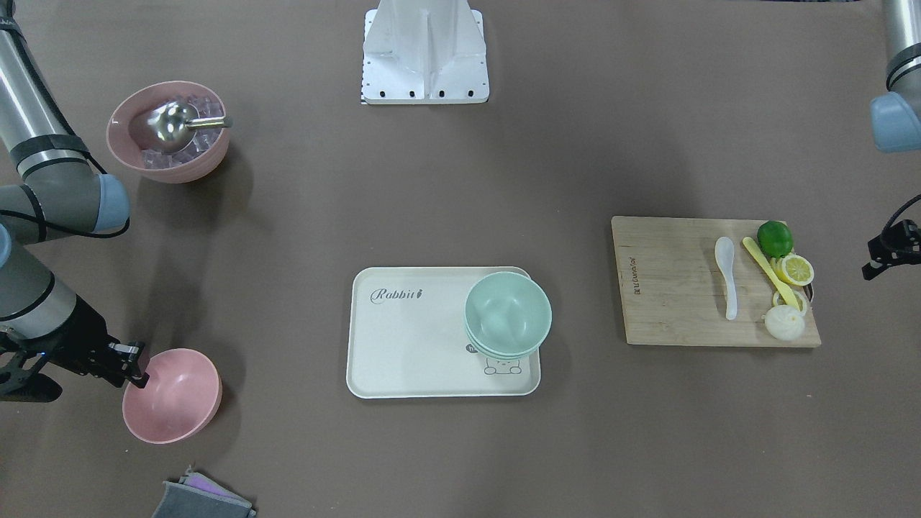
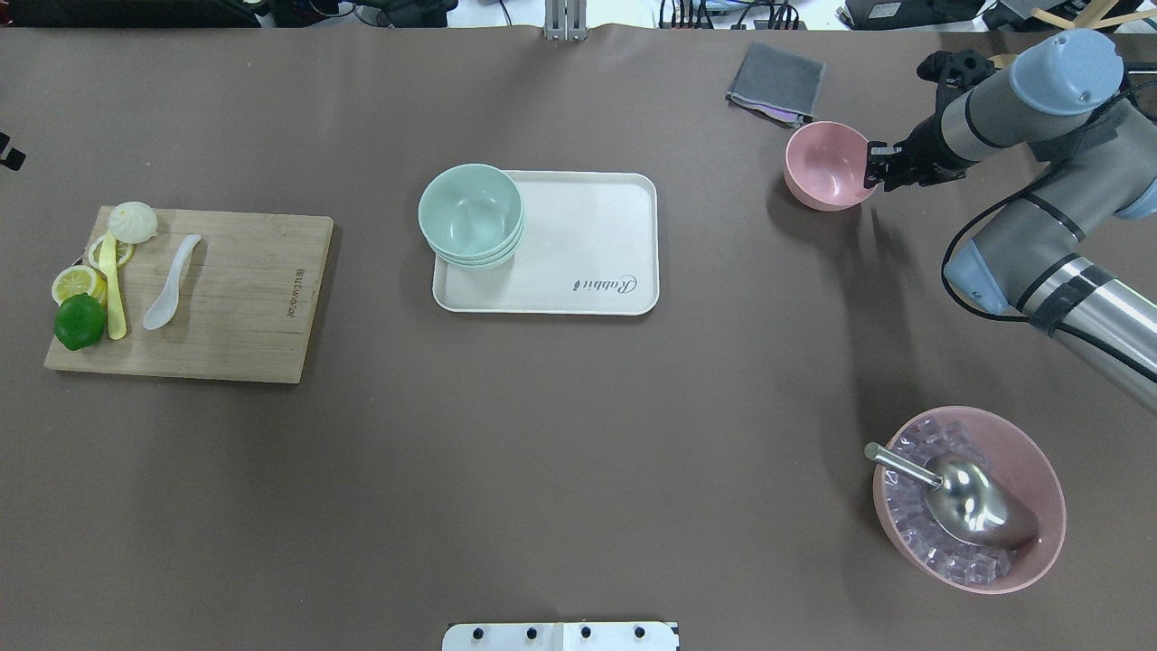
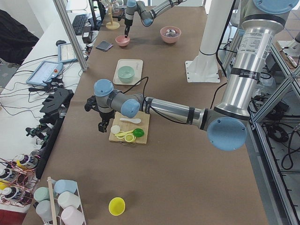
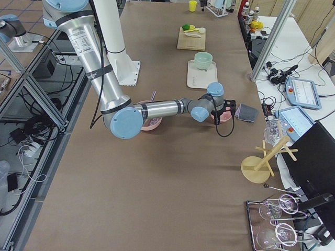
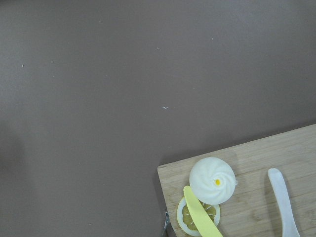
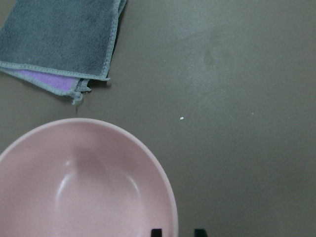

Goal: Stack pink bowl on green and place spoon
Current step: 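Reach the right gripper to the small pink bowl rim, then lift the pink bowl with the right gripper while the left reaches for the spoon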

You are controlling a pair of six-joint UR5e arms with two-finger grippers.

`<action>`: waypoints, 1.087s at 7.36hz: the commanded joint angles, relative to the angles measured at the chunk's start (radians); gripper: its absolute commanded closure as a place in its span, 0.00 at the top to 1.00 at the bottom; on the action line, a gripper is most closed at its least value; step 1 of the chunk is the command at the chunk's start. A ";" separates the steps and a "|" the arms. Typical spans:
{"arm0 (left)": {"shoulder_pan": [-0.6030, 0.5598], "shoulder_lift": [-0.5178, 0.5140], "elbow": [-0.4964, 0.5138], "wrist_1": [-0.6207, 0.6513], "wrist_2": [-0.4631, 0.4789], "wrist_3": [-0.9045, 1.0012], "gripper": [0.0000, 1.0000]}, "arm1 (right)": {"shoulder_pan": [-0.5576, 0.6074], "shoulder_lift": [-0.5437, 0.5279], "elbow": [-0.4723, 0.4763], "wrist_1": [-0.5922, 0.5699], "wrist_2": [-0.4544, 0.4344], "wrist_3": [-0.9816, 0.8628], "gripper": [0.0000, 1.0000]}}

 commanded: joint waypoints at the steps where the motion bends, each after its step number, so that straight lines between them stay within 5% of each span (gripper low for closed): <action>1: 0.000 -0.001 0.000 -0.001 0.000 -0.001 0.98 | 0.021 0.010 0.001 -0.006 0.027 0.038 0.00; 4: 0.018 -0.017 -0.004 0.003 0.001 -0.025 0.98 | 0.096 0.071 0.010 -0.003 0.214 0.150 0.00; 8: 0.214 -0.060 -0.009 0.010 0.006 -0.252 0.97 | 0.075 0.146 0.072 -0.006 0.236 0.245 0.00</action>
